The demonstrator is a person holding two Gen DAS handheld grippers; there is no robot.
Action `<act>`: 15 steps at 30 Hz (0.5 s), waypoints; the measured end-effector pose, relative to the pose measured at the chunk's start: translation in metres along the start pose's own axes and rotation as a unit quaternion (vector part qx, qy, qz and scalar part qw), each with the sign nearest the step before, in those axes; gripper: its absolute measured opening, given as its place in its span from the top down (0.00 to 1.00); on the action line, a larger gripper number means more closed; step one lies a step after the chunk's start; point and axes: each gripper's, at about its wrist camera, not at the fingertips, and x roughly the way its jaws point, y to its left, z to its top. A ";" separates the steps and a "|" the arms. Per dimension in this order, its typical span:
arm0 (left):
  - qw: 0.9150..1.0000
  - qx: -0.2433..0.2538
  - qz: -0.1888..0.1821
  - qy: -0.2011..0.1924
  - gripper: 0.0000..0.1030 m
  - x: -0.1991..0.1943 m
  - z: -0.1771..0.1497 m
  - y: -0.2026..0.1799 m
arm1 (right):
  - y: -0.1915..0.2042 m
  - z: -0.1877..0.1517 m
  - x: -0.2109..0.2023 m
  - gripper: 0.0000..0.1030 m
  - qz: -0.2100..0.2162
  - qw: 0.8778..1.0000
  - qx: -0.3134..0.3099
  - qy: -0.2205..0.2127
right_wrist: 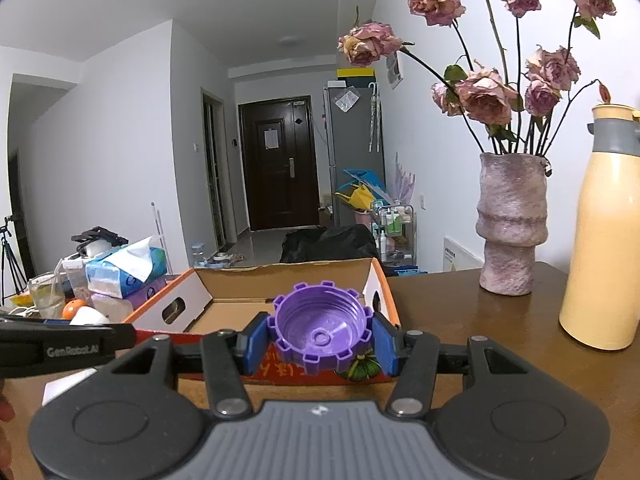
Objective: Organize rigid objects
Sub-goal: 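Carry the tape roll with the left tool while the right tool carries the purple cap to the box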
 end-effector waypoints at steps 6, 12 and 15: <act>1.000 -0.010 0.003 -0.002 0.56 0.016 0.011 -0.001 | 0.006 0.005 0.016 0.49 0.005 1.000 0.003 -0.001; 1.000 -0.011 0.008 -0.004 0.56 0.031 0.018 -0.004 | 0.010 0.011 0.035 0.49 0.009 1.000 0.006 -0.003; 1.000 -0.012 0.010 -0.005 0.56 0.039 0.022 -0.005 | 0.012 0.014 0.045 0.49 0.009 1.000 0.009 -0.003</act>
